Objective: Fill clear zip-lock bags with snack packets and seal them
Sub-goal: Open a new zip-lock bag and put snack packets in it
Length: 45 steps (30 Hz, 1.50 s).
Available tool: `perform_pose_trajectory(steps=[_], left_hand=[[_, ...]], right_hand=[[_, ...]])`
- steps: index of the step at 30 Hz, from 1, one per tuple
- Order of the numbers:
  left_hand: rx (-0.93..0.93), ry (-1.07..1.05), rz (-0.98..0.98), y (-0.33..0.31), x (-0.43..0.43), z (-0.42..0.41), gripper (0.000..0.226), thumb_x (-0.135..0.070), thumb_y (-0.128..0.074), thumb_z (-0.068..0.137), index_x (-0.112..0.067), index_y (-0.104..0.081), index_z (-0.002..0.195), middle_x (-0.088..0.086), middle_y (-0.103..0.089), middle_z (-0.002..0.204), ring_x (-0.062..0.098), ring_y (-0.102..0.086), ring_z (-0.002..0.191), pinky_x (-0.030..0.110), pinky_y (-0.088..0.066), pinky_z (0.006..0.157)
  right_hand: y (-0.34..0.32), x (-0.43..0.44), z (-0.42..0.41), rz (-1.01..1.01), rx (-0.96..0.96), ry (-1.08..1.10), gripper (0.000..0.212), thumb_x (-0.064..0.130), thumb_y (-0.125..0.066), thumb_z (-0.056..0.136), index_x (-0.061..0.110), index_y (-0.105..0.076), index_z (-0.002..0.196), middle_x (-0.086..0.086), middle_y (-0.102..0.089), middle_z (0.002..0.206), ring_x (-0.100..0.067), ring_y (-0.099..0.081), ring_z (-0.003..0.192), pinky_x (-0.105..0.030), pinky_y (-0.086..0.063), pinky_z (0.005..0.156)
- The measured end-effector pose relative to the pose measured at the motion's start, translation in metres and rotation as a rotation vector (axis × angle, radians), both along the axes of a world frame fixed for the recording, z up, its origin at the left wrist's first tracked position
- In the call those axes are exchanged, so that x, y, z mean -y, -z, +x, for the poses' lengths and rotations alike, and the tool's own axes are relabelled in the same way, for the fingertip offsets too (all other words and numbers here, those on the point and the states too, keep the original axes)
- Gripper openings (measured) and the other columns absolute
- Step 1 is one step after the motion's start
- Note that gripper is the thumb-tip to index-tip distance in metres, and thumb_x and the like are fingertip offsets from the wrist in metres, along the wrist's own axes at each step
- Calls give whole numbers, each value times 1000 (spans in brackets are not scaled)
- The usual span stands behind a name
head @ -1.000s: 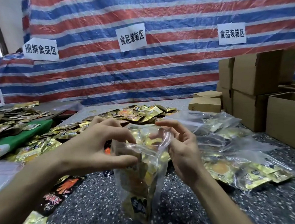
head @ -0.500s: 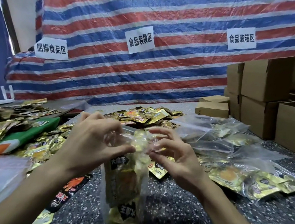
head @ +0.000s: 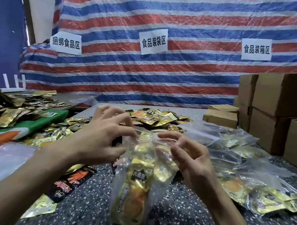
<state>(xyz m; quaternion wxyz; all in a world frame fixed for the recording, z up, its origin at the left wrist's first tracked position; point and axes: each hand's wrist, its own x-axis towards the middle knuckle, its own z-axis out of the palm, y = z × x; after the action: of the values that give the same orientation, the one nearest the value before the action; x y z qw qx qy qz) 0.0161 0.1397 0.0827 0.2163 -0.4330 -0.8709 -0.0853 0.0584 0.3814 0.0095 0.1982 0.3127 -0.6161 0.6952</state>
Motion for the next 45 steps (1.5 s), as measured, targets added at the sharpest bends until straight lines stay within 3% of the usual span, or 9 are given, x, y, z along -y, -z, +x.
perform_pose_trajectory(steps=[5, 8, 12, 16, 21, 27, 35, 40, 45], left_hand=[[-47, -40, 33, 2, 13, -7, 32, -54, -38, 79, -39, -63, 91, -17, -48, 110, 3, -29, 116, 32, -17, 103], [-14, -32, 41, 0, 14, -8, 25, -47, -42, 83, -37, -59, 99, -20, -53, 121, 4, -41, 118, 31, -29, 101], [113, 75, 121, -11, 18, -4, 9, -26, -57, 90, -33, -61, 95, -21, -61, 102, 4, -58, 98, 36, -50, 85], [177, 114, 39, -21, 27, -2, 19, -17, -68, 91, -34, -70, 100, -24, -60, 97, 1, -58, 96, 17, -45, 80], [218, 66, 122, -33, 39, 5, 11, -17, -76, 84, -27, -73, 86, -17, -68, 82, 5, -64, 80, 22, -52, 69], [421, 111, 282, -40, 53, 15, 13, -36, -75, 75, -25, -76, 83, -6, -74, 84, 14, -70, 80, 35, -59, 73], [439, 244, 598, -45, 55, 27, 19, -24, -78, 68, -23, -78, 87, 6, -76, 85, 19, -73, 77, 25, -59, 69], [505, 169, 752, -34, 50, 33, 28, -23, -82, 62, -17, -77, 89, 6, -77, 82, 20, -74, 74, 20, -58, 64], [648, 82, 736, -12, 43, 32, 24, -31, -81, 65, -11, -78, 77, 13, -74, 77, 27, -69, 68, 33, -55, 64]], right_hand=[[-2, -2, 2, -1, -6, 23, 21, 31, -64, 87, 12, -66, 79, -8, -64, 129, -27, -61, 121, -43, -53, 97], [-2, -3, 2, 38, -15, 8, 18, 26, -64, 89, 13, -65, 77, -11, -63, 129, -29, -57, 125, -52, -50, 101], [-4, -2, 4, 107, -22, -65, 16, 23, -61, 83, 11, -64, 73, -14, -61, 131, -34, -54, 127, -60, -46, 104], [-14, 5, 8, 137, -55, -130, 15, 17, -61, 84, 8, -65, 73, -17, -59, 130, -40, -59, 120, -51, -50, 99], [-31, -3, 13, 349, -51, 144, 19, 24, -65, 91, 11, -67, 79, 8, -60, 122, -16, -62, 116, -27, -54, 88], [-52, -27, 24, 646, 26, 313, 11, 32, -66, 88, 27, -75, 92, 10, -64, 99, -14, -65, 92, -27, -54, 79], [-90, -34, 47, 531, -66, 342, 17, 11, -72, 81, 18, -73, 97, -5, -72, 86, -18, -71, 76, -33, -61, 72], [-93, -39, 49, 700, -12, 446, 21, 8, -66, 90, 26, -69, 101, 9, -70, 93, -14, -68, 81, -27, -59, 74], [-83, -39, 50, 901, 57, 491, 21, 18, -63, 95, 38, -65, 87, 15, -66, 92, -8, -64, 86, -29, -55, 75]])
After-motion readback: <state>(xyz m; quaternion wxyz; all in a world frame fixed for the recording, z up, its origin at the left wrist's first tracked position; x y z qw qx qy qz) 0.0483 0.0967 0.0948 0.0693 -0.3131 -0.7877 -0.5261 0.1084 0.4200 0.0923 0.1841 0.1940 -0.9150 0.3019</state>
